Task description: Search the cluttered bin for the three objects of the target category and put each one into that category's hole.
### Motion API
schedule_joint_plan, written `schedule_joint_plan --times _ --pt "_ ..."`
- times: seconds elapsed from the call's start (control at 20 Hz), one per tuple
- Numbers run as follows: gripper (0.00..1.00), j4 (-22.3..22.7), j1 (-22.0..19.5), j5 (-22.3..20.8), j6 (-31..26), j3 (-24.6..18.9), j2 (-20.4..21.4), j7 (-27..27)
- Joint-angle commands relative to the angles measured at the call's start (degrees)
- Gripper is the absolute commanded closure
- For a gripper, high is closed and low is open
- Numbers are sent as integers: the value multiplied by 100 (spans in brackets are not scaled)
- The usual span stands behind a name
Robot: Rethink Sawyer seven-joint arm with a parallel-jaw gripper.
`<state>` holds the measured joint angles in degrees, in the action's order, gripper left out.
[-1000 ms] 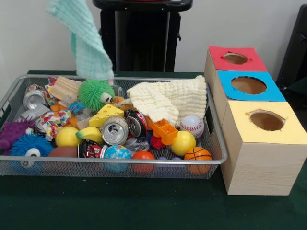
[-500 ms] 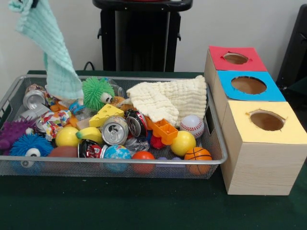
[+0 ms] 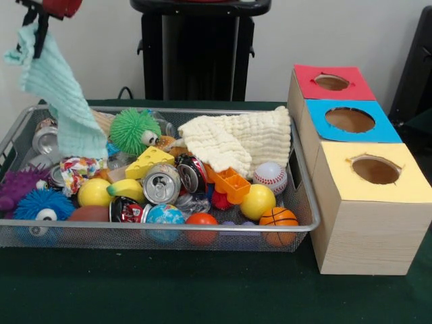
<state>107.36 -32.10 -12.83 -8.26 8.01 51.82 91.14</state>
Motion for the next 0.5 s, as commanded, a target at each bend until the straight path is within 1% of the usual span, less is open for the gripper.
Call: schedule_joint_plan --times 0.05,0.35,0.5 --pt "100 -317 -267 -429 860 -909 -934 503" --pt "100 -365 -318 -575 1418 -928 -1282 585" --pt "100 -355 -345 -629 1413 -979 -1322 566"
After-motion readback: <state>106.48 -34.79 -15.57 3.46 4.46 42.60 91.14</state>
